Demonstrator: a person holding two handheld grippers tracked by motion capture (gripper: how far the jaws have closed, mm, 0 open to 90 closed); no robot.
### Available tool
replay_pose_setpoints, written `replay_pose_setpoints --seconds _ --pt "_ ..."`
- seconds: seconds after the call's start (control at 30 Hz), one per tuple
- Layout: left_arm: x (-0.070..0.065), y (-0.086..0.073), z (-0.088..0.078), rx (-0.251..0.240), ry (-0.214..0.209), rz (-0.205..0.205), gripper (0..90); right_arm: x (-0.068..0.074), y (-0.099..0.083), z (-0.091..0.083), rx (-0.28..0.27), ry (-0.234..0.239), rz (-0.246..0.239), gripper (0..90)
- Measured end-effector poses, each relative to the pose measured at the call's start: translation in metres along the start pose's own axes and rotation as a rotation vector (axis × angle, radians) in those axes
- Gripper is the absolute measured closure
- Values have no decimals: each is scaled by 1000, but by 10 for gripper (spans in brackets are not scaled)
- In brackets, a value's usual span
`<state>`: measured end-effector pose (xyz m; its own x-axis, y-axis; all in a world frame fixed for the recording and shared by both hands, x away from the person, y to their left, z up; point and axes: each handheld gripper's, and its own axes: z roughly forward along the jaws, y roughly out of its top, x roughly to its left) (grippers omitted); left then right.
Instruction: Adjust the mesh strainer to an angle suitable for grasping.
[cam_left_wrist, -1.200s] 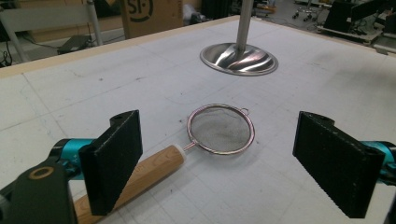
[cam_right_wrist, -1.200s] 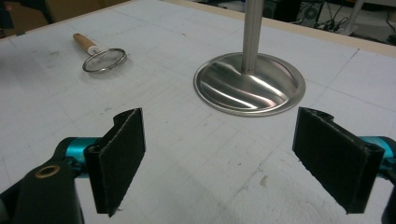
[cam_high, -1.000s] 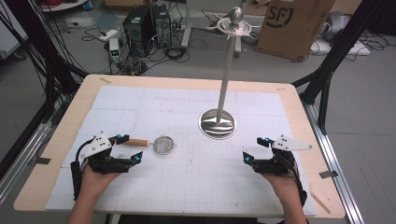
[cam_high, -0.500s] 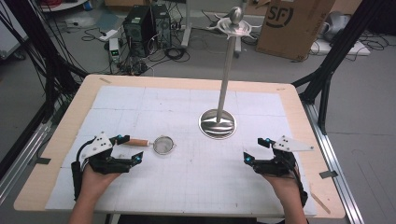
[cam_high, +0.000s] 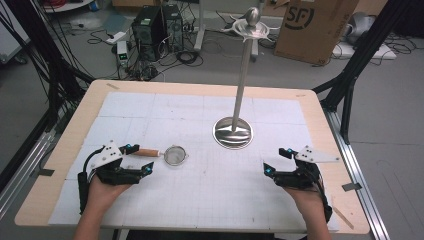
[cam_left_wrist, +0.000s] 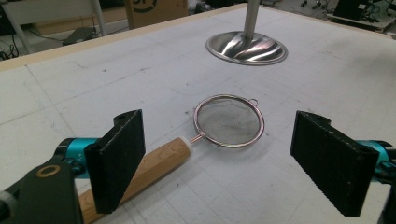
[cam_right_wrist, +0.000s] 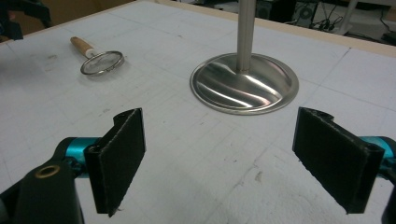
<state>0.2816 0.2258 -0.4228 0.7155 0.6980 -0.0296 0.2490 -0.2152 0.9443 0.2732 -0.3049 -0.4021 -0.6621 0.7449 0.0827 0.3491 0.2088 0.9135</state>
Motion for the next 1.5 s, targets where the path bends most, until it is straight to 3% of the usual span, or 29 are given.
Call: replay_pose_setpoints --seconds 0.3,0.43,0.73,0.97,1.13,1.3,1.5 --pt "9 7 5 62 20 13 198 2 2 0 0 10 3 161" --pt "13 15 9 90 17 35 198 3 2 2 8 15 1 160" --pt "25 25 24 149 4 42 225 4 0 6 22 16 -3 161" --pt "35 20 34 208 24 0 361 4 0 6 23 18 0 161" --pt "42 18 38 220 93 -2 454 4 -1 8 37 20 2 160" --pt "49 16 47 276 135 9 504 5 -1 10 47 27 -4 161" --pt "51 12 51 296 140 18 633 6 -1 10 49 25 -1 160"
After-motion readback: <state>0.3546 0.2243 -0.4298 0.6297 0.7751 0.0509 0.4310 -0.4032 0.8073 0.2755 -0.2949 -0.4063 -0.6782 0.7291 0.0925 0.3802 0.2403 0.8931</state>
